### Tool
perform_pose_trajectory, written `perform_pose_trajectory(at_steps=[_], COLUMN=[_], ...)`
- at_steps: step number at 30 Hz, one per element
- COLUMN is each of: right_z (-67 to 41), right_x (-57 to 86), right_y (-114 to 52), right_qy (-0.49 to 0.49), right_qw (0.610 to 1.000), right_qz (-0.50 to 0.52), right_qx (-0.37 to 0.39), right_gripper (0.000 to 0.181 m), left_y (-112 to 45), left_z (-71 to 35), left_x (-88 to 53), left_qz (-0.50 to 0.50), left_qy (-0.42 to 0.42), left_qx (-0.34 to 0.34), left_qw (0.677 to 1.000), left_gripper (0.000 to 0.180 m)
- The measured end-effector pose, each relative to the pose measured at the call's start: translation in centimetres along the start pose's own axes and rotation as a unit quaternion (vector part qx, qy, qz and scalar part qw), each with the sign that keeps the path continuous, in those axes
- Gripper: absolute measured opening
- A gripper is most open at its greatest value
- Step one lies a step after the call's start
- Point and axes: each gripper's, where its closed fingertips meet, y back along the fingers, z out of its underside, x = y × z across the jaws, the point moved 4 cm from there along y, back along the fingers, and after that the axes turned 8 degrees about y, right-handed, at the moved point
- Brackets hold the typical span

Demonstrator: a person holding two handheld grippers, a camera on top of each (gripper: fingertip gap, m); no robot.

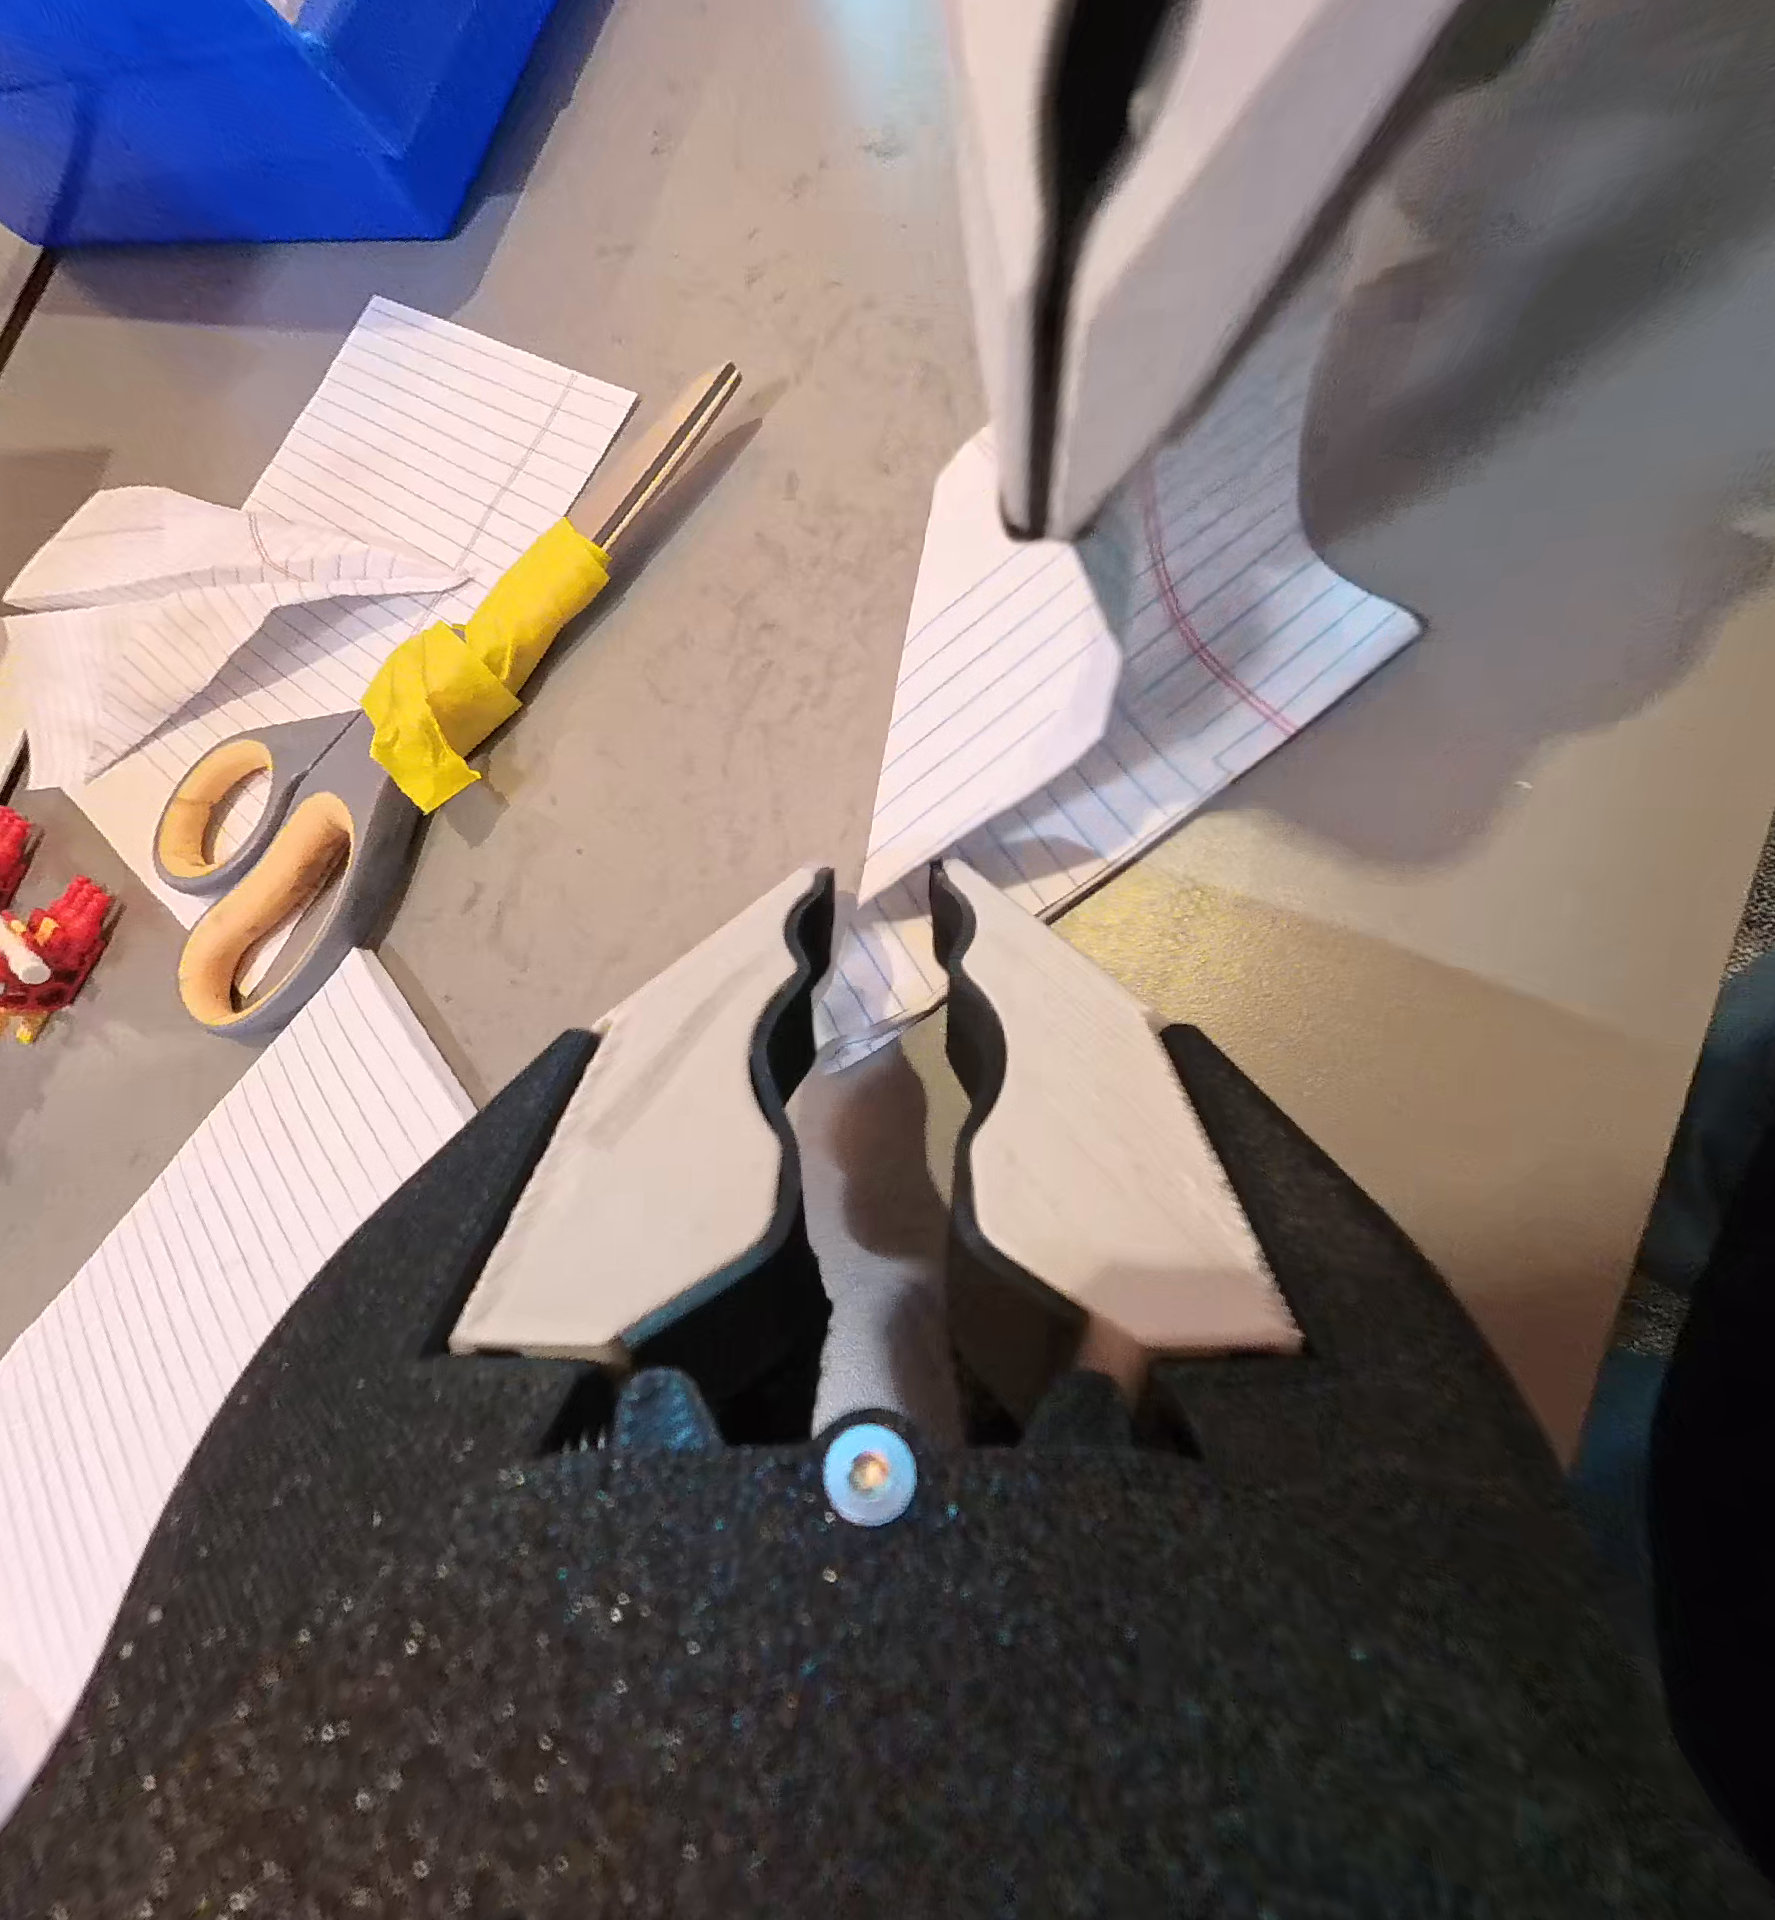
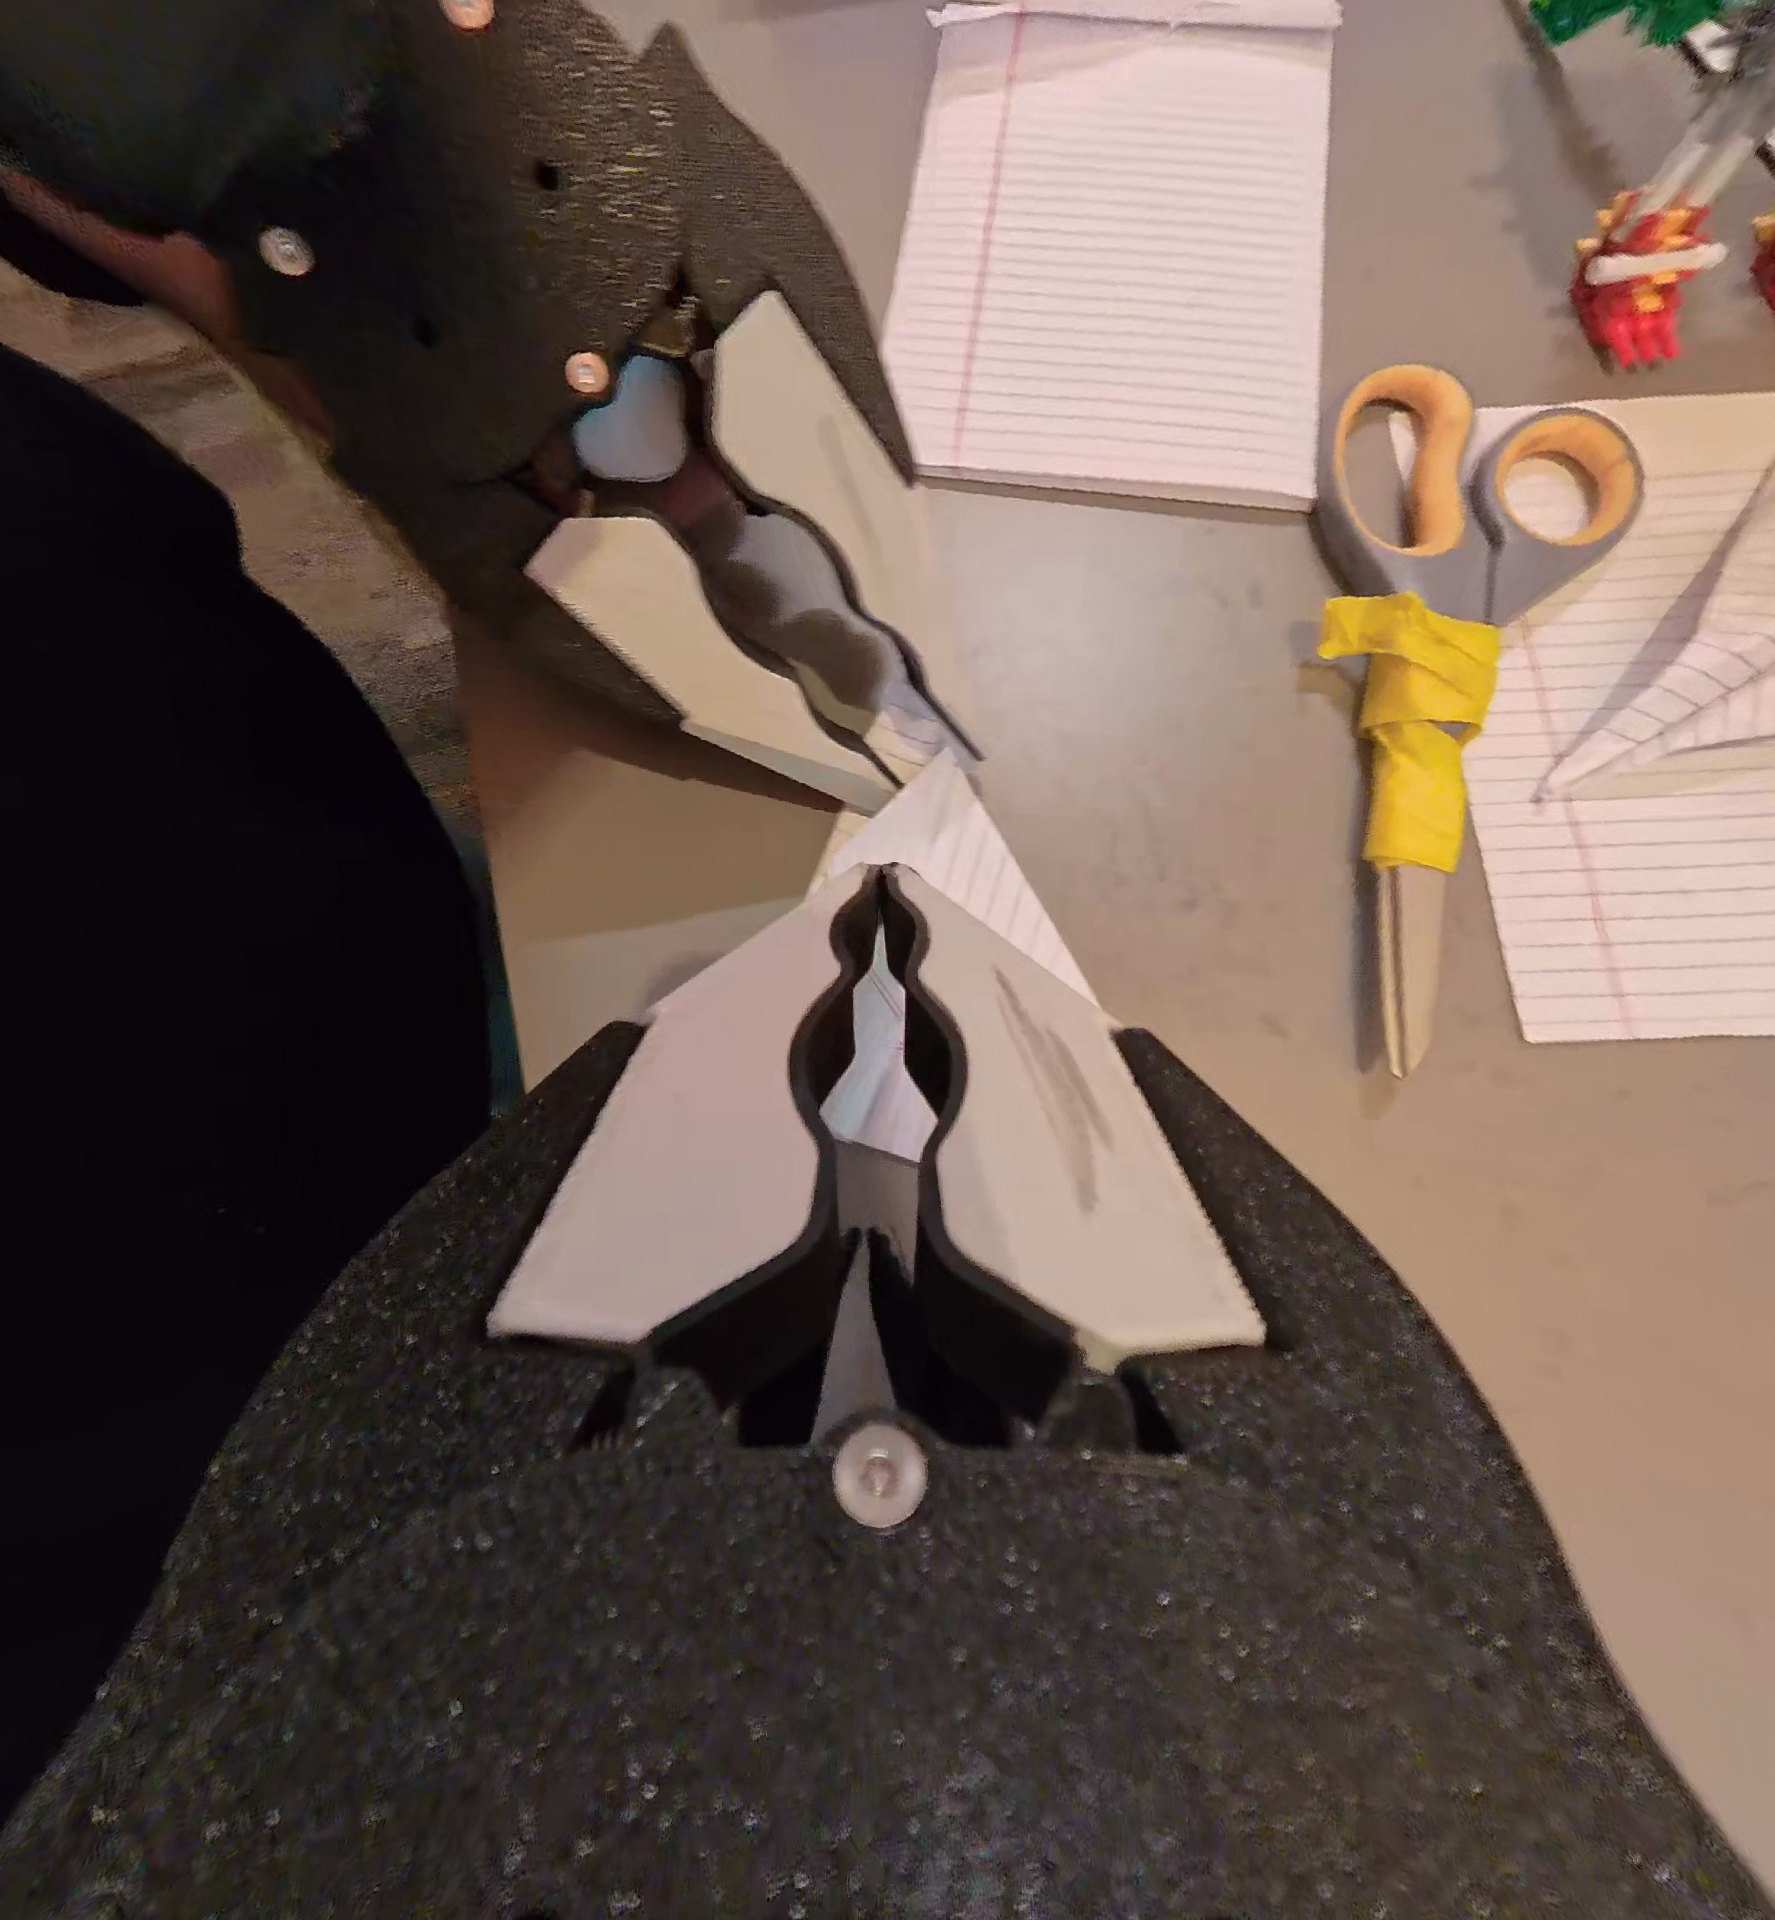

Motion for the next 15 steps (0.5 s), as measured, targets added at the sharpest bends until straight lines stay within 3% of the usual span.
perform_pose_trajectory(at_steps=[8,12,15], right_z=[0.4,0.3,-0.4], right_x=[-2.9,-2.5,-0.1], right_y=[-1.1,0.0,2.0], right_qy=[-0.054,-0.086,-0.13], right_qw=[0.994,0.99,0.986], right_qz=[-0.092,-0.107,-0.064], right_qx=[0.007,0.038,0.082], right_gripper=[0.004,0.012,0.02], left_y=[0.0,0.0,-0.1], left_z=[0.0,0.0,0.1], left_x=[0.1,0.2,0.2], left_qz=[0.003,0.002,0.006], left_qy=[-0.004,-0.01,-0.013], left_qx=[-0.001,-0.001,-0.001], left_qw=[1.0,1.0,1.0], left_gripper=[0.014,0.012,0.011])
